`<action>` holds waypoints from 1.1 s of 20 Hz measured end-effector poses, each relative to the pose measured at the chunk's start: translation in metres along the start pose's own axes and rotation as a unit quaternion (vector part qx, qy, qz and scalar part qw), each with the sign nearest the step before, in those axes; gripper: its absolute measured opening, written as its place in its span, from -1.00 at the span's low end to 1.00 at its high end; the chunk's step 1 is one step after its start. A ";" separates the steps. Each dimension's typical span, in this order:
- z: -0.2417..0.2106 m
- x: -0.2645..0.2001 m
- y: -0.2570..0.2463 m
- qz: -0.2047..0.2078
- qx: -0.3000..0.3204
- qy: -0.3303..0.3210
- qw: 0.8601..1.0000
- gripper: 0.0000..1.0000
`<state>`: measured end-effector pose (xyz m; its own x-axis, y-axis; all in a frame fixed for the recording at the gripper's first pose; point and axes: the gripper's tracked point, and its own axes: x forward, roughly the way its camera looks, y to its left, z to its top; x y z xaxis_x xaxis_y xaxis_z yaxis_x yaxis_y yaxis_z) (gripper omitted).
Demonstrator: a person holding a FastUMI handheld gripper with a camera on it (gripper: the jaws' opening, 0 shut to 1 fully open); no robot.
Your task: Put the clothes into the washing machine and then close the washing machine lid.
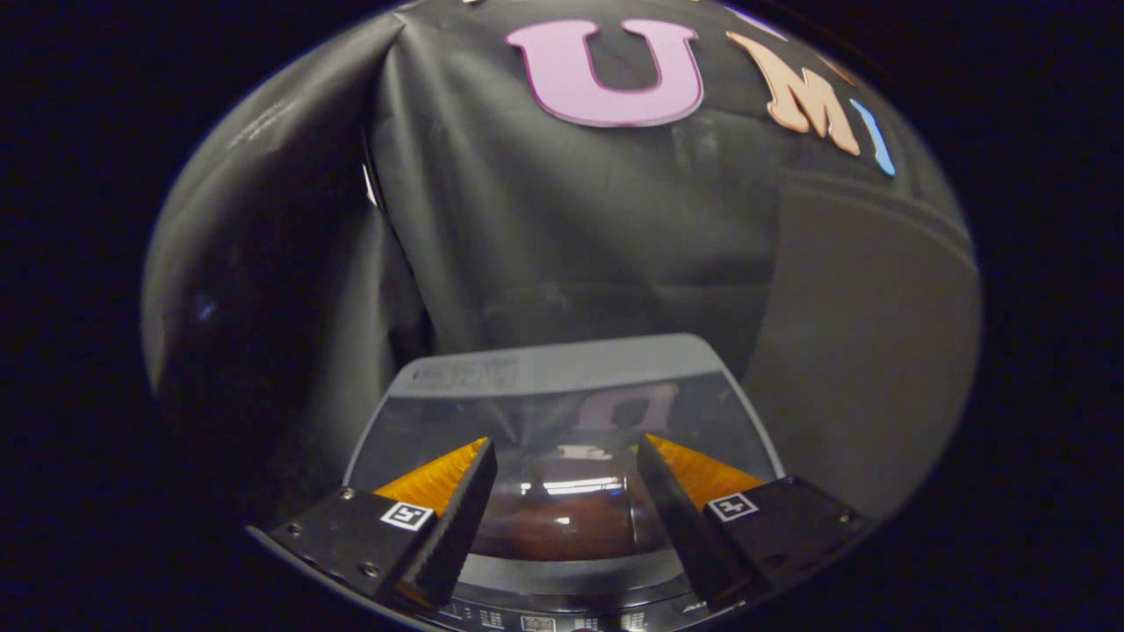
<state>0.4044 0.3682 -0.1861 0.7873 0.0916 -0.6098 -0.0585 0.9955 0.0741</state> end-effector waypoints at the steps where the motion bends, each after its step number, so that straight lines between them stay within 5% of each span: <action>1: 0.001 0.000 0.000 -0.003 -0.001 0.004 1.000 0.96; 22: 0.022 -0.013 -0.001 0.000 -0.014 -0.057 0.998 0.96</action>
<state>0.4078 0.3659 -0.1603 0.8522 0.0891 -0.5156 -0.0741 0.9960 0.0497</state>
